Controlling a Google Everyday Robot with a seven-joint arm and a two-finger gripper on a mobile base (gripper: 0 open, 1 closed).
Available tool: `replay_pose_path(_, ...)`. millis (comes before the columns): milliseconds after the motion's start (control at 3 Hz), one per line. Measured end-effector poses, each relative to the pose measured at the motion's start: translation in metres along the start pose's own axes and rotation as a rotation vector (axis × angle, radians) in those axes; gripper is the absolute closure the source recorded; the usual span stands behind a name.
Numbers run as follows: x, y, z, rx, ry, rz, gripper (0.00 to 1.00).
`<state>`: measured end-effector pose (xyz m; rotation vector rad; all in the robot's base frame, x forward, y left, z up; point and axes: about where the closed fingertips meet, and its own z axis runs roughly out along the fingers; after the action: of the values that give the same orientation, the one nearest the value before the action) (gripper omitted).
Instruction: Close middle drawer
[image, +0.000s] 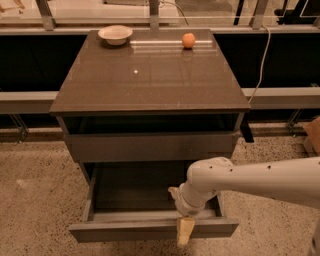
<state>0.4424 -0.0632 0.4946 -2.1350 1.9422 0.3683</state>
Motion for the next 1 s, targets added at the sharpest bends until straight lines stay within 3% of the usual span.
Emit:
replay_pose_path(333,0.012,0.008,0.031,-0.013,0.003,0.020,0.00)
replay_pose_path(1000,0.021,-0.011,0.070,0.042,-0.005,0.047,0.41)
